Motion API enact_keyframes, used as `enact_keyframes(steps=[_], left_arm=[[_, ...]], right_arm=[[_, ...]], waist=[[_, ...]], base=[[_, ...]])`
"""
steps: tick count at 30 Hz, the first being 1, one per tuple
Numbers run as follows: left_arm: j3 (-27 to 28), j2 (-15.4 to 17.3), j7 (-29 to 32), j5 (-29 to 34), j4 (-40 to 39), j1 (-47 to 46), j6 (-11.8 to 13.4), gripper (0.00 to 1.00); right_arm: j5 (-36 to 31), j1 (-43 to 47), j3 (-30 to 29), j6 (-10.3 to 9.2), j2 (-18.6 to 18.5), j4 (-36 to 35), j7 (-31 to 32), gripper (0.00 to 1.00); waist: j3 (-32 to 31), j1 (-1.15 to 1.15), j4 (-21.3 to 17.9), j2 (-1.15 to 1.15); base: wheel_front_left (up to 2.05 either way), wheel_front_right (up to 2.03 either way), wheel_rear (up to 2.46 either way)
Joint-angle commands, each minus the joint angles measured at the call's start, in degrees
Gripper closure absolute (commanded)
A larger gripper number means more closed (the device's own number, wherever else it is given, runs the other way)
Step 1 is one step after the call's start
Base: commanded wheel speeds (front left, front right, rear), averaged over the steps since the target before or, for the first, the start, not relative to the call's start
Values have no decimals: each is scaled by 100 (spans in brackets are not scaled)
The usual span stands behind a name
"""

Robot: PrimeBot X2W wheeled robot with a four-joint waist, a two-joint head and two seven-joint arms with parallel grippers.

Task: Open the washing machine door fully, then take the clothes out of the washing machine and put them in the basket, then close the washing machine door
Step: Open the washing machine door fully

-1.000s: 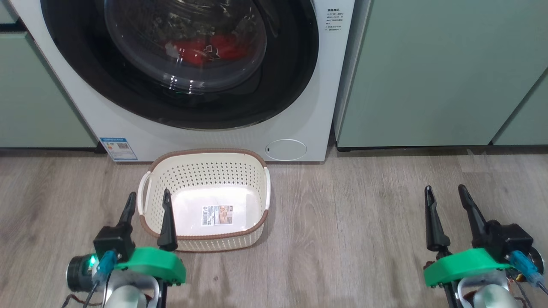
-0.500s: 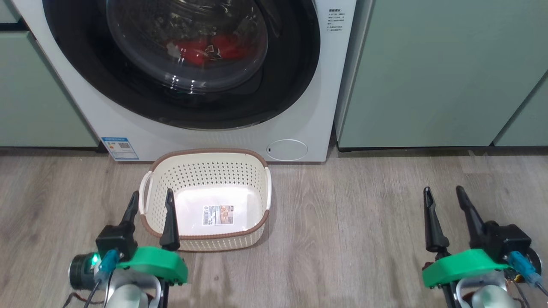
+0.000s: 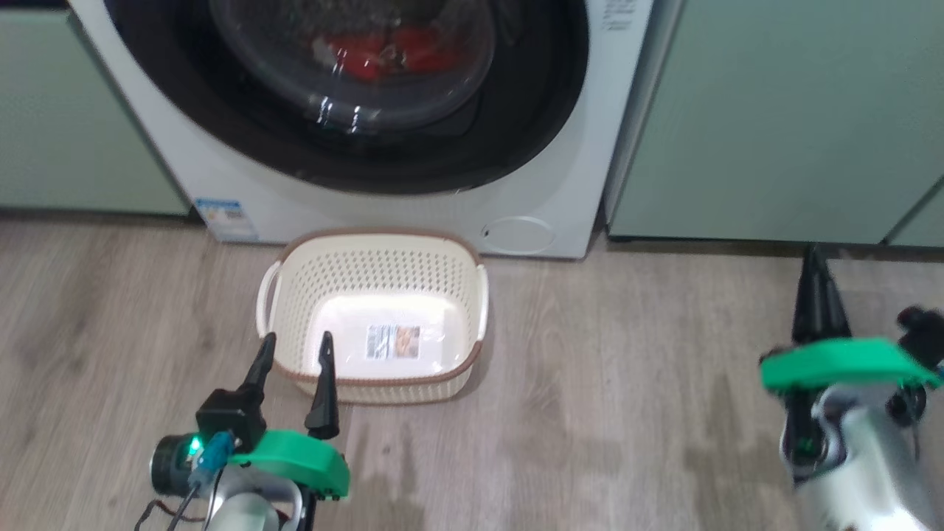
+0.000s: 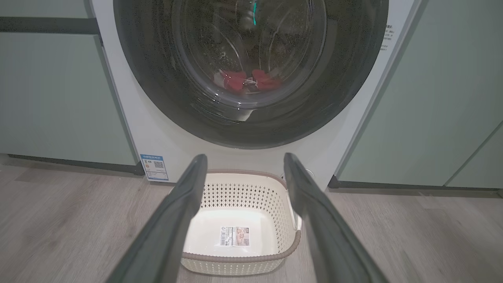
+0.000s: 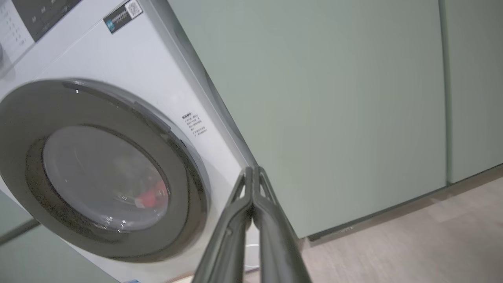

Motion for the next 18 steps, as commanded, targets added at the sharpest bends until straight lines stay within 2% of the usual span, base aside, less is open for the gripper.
enact_keyframes(steps=[1, 6, 7, 8, 11, 12, 18], left_arm=[[125, 56, -38, -48, -137, -271, -13, 0], [-26, 56, -38, -133, -146, -371, -6, 0], [-26, 56, -38, -133, -146, -371, -6, 0], [-55, 56, -38, -150, -155, -394, -3, 0], [-134, 56, -38, -214, -216, -489, 11, 0], [-182, 56, -38, -253, -250, -559, 17, 0], [-311, 56, -38, -342, -327, -718, 5, 0]], right_arm=[[428, -389, 148, -4, -172, 4, -61, 100], [2574, -1186, 594, -4, -841, 636, 15, 100], [2574, -1186, 594, -4, -841, 636, 15, 100], [2951, -1332, 708, -4, -1020, 670, 109, 100], [4026, -1733, 967, -4, -1463, 587, 657, 100], [4632, -1978, 1064, -4, -1722, 483, 1113, 100], [5447, -2556, 1196, -4, -2296, 363, 2032, 100]], waist=[[156, 0, 142, 0], [468, 0, 410, 0], [468, 0, 410, 0], [536, 0, 459, 0], [809, 0, 602, 0], [982, 0, 683, 0], [1419, 0, 866, 0]], base=[[0, 0, 0], [0, 0, 0], [0, 0, 0], [0, 0, 0], [0, 0, 0], [0, 0, 0], [0, 0, 0]])
